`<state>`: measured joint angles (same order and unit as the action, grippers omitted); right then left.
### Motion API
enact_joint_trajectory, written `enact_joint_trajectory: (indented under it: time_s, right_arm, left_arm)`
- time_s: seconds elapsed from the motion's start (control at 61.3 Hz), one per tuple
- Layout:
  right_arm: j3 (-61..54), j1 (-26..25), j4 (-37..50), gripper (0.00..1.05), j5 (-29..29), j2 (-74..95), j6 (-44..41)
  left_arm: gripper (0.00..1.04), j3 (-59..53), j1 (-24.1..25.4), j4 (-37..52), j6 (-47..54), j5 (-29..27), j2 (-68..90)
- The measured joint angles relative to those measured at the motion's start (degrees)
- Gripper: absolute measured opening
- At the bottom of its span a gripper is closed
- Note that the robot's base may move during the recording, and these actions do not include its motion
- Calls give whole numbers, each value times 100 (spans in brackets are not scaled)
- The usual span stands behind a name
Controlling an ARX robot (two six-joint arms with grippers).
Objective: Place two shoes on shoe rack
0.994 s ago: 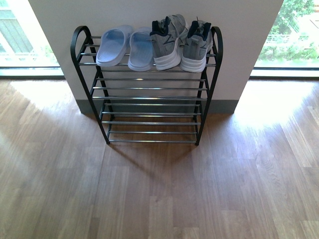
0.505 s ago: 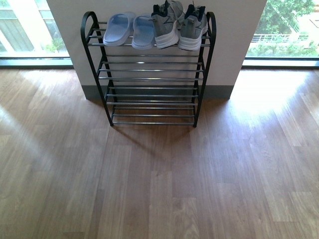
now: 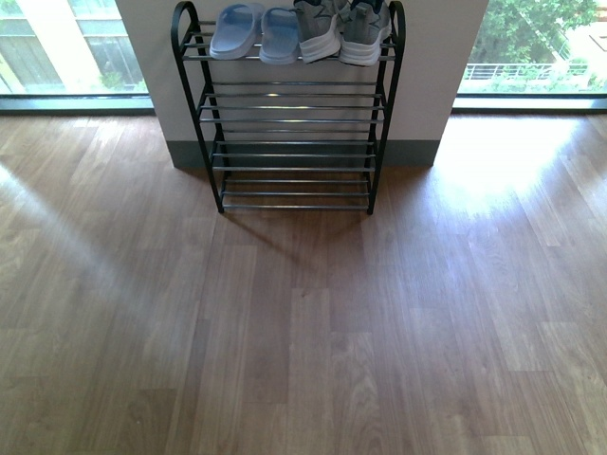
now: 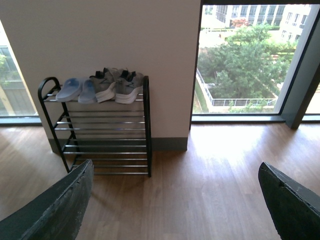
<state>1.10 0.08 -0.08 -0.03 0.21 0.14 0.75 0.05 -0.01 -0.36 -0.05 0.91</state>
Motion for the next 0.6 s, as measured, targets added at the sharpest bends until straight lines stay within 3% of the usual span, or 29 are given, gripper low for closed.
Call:
enact_joint_trajectory:
  time_s: [0.603]
  right_arm:
    - [0, 0, 0, 96, 0, 0, 0]
  left_arm:
    - [95, 0, 0, 0, 2, 2, 0]
